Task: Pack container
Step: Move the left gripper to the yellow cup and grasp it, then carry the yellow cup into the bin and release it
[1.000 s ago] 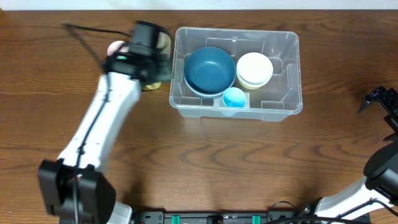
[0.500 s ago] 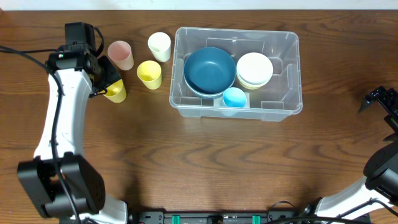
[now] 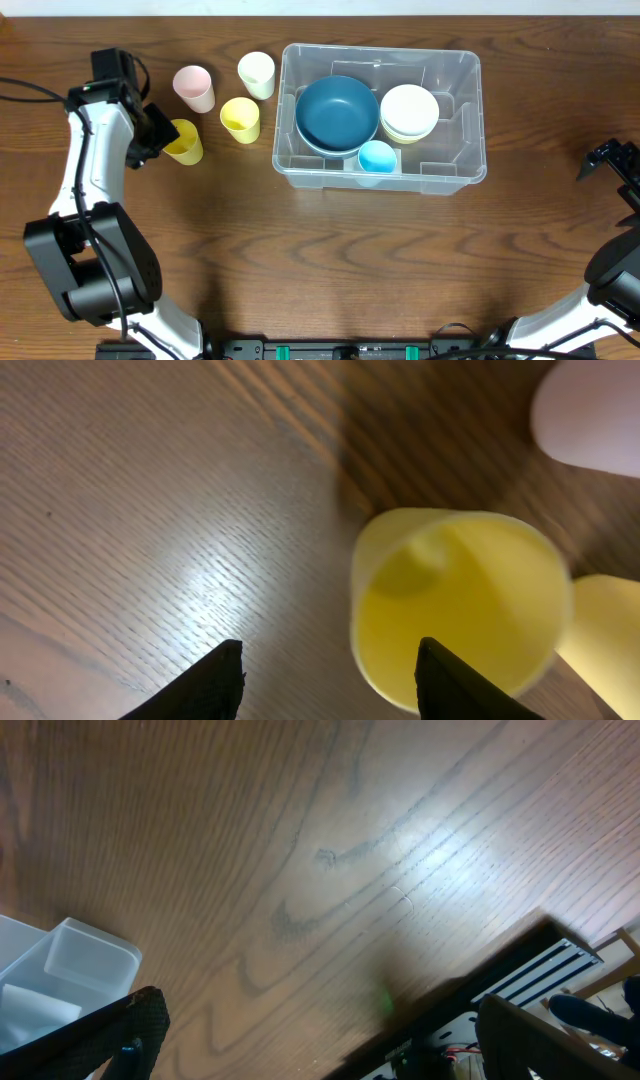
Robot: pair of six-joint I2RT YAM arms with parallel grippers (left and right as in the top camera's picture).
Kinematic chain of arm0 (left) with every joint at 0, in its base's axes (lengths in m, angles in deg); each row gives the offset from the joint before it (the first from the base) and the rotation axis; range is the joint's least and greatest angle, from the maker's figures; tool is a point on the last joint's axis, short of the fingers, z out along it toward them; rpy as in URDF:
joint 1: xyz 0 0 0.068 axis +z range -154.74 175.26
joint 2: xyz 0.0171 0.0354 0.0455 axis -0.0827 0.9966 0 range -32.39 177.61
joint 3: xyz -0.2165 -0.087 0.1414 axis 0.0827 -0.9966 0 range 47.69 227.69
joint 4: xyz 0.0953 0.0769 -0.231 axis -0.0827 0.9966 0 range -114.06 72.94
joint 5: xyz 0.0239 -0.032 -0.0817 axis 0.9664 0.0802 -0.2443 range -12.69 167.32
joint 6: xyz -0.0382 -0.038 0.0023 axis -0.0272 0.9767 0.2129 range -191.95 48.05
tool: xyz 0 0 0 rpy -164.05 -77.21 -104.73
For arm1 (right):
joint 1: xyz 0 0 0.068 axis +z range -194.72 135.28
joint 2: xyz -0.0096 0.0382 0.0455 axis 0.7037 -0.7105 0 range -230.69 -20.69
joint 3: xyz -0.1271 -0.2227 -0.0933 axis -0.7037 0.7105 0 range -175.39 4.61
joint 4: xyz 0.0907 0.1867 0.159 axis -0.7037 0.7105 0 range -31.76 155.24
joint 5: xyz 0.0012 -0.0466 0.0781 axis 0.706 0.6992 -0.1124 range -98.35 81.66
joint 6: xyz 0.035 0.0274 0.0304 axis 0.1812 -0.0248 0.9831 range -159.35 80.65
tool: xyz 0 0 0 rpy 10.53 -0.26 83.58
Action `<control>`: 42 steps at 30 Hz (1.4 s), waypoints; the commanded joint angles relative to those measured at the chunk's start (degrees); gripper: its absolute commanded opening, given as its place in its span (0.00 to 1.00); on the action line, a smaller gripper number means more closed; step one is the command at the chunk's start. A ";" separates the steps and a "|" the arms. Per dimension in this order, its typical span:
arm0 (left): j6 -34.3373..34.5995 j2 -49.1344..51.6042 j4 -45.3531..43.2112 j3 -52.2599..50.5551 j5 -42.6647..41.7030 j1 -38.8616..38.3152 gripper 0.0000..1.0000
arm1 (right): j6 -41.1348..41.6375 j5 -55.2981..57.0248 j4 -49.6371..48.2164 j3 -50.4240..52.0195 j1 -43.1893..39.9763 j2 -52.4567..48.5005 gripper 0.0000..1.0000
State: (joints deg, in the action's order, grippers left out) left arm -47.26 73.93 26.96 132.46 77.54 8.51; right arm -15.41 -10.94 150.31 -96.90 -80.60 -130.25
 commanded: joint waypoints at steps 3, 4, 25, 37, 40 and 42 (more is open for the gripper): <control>-0.42 4.24 -1.70 -0.57 -2.12 -0.09 0.56 | 0.87 0.09 0.04 0.02 -0.59 1.44 0.99; -0.87 5.03 -2.19 -0.57 -3.30 -0.09 0.56 | 0.87 0.09 0.04 0.02 -0.59 1.44 0.99; -2.14 2.64 -2.86 -0.33 -5.84 -0.04 0.06 | 0.87 0.09 0.04 0.02 -0.59 1.44 0.99; -1.51 -27.93 -3.41 3.34 -15.10 -10.12 0.06 | 0.87 0.09 0.04 0.02 -0.59 1.44 0.99; -1.46 -31.74 -5.90 3.34 -12.46 -20.52 0.06 | 0.87 0.09 0.04 0.02 -0.59 1.44 0.99; -1.46 -32.04 -7.45 3.34 -9.20 -28.04 0.06 | 0.87 0.09 0.04 0.02 -0.59 1.44 0.99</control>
State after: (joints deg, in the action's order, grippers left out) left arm -48.36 41.34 20.23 135.81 65.85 -12.27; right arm -15.41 -10.94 150.31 -96.90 -80.60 -130.25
